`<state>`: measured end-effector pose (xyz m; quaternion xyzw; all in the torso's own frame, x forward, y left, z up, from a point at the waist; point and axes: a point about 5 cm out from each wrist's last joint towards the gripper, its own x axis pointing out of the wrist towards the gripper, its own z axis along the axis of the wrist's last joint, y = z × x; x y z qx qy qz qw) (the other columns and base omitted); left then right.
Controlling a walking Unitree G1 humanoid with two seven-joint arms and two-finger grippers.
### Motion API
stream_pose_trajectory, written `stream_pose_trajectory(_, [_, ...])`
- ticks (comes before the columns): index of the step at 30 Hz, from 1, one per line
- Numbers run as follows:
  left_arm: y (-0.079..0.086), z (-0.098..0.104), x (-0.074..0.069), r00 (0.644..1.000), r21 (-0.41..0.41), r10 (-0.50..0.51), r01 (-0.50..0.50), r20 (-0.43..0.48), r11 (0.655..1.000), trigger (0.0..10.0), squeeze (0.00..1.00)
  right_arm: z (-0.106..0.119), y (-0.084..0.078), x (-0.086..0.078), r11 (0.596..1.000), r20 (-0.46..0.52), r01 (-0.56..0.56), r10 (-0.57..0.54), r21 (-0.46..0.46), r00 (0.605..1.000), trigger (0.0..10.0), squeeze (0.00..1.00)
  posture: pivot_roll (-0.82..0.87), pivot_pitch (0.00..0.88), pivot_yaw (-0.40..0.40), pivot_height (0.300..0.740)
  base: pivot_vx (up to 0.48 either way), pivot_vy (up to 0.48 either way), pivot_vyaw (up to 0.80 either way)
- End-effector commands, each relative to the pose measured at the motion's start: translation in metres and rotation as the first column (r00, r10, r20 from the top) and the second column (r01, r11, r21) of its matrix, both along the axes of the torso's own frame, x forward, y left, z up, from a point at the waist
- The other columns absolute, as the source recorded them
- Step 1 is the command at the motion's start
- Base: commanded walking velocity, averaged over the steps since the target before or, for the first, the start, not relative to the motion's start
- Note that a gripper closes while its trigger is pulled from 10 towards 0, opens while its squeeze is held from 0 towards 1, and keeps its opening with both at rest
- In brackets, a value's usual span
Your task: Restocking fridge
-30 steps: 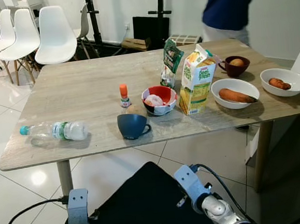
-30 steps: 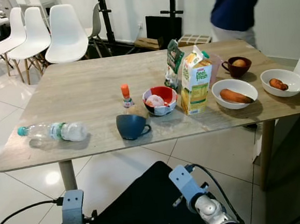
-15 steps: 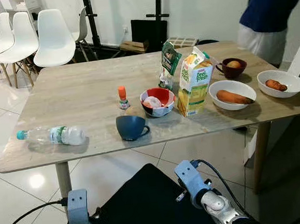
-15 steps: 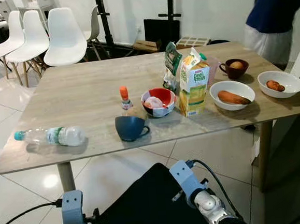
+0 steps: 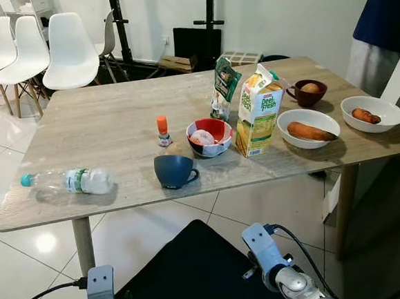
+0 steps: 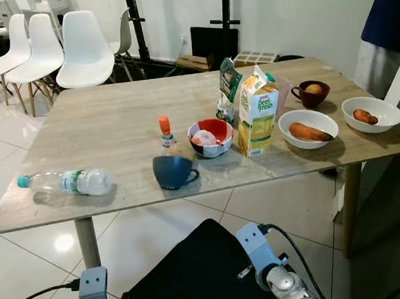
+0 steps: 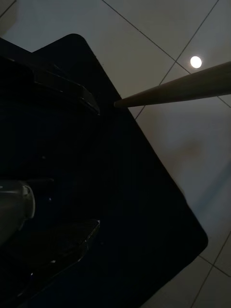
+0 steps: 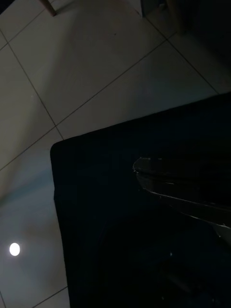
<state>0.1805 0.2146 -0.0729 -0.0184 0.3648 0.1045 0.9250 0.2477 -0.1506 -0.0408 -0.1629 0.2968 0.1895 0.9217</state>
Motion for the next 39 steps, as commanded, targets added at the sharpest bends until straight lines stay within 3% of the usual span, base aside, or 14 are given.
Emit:
stream_pose_trajectory(1, [-0.003, -0.002, -0.003, 1.0, -0.003, 0.009, -0.009, 0.001, 1.0, 10.0, 0.0, -0.002, -0.001, -0.002, 1.0, -0.016, 0.006, -0.006, -0.003, 1.0, 10.0, 0.0, -0.04, 0.018, -0.001, 0.74, 0.0, 0.0, 0.0])
stream_pose_trajectory(8, [-0.003, -0.004, -0.007, 1.0, 0.0, 0.015, -0.015, -0.01, 1.0, 10.0, 0.0, -0.004, 0.0, -0.005, 1.0, -0.029, 0.0, 0.0, 0.0, 1.0, 10.0, 0.0, -0.04, 0.035, 0.003, 0.74, 0.0, 0.0, 0.0])
stream_pose_trajectory(18, [-0.001, -0.006, -0.014, 0.999, -0.004, 0.029, -0.029, -0.02, 1.0, 10.0, 0.0, -0.004, 0.001, -0.004, 1.0, -0.027, -0.009, 0.009, 0.0, 1.0, 10.0, 0.0, -0.04, 0.047, 0.0, 0.74, 0.0, 0.284, 0.0])
stream_pose_trajectory(39, [0.0, -0.005, -0.013, 1.0, -0.002, 0.003, -0.003, -0.015, 1.0, 10.0, 0.0, -0.003, 0.0, -0.004, 1.0, -0.024, -0.001, 0.001, 0.002, 1.0, 10.0, 0.0, -0.04, 0.057, 0.011, 0.74, 0.0, 0.433, 0.0])
